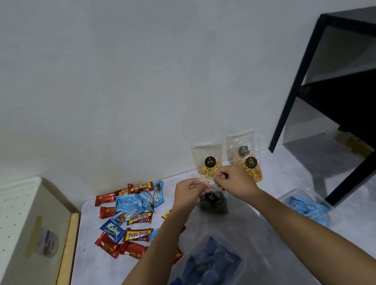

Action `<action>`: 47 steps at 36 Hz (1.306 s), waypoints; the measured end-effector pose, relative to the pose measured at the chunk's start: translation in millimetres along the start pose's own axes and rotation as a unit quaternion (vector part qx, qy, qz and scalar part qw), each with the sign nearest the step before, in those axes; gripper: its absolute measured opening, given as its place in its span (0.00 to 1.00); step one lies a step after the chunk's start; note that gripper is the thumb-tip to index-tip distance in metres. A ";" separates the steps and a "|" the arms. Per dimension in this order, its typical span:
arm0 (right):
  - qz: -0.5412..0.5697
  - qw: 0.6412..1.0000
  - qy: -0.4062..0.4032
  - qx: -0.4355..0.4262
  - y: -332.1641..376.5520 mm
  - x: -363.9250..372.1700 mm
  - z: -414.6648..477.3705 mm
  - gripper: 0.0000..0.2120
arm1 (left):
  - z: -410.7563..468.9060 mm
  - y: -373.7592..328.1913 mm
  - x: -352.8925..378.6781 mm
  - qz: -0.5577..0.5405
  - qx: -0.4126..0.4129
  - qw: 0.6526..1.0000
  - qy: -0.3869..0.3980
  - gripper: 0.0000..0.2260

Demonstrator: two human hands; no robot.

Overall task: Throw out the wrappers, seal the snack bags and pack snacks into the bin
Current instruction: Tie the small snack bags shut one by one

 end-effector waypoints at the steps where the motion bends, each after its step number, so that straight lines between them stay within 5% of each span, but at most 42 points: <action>1: -0.005 1.000 0.004 -0.002 0.2 -0.3 0.3 0.09 | 0.7 0.0 0.2 0.004 0.000 1.000 -0.003 0.06; 7: 0.036 0.993 0.072 -0.089 -14.2 -3.4 -4.1 0.04 | 5.6 4.6 -2.2 0.009 0.003 1.000 -0.026 0.06; 10: 0.058 0.989 0.073 -0.114 -25.1 -5.5 -6.6 0.13 | 6.9 7.1 -1.7 0.011 0.000 0.999 -0.041 0.06; 15: 0.028 0.981 -0.024 -0.188 -36.1 -7.0 3.2 0.12 | 6.0 10.3 10.3 0.039 0.052 0.997 -0.047 0.04; 19: -0.005 0.963 -0.114 -0.245 -38.3 -10.9 15.9 0.10 | 15.1 33.6 10.4 0.223 0.128 0.964 -0.074 0.22; 25: 0.033 0.974 -0.062 -0.216 -44.2 -19.7 40.4 0.10 | 27.9 58.5 15.7 0.308 0.111 0.944 -0.032 0.39; 32: 0.056 0.978 -0.067 -0.190 -53.0 -26.3 75.6 0.08 | 48.9 58.6 26.7 0.268 0.110 0.957 -0.003 0.39; 39: 0.058 0.973 -0.020 -0.222 -61.6 -27.3 102.9 0.16 | 65.1 72.3 32.7 0.275 0.116 0.953 -0.060 0.42; 47: 0.051 0.967 -0.111 -0.222 -60.4 -27.8 116.2 0.13 | 71.7 70.3 43.7 0.312 0.127 0.936 -0.099 0.44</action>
Point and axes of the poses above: each hand's wrist, its own z-axis towards the middle knuckle, its own x-axis out of the palm, y = z × x, the point moved 2 cm from there along z, towards the middle knuckle, and after that the axes turned 8 degrees about -z, right-handed, at the moved point
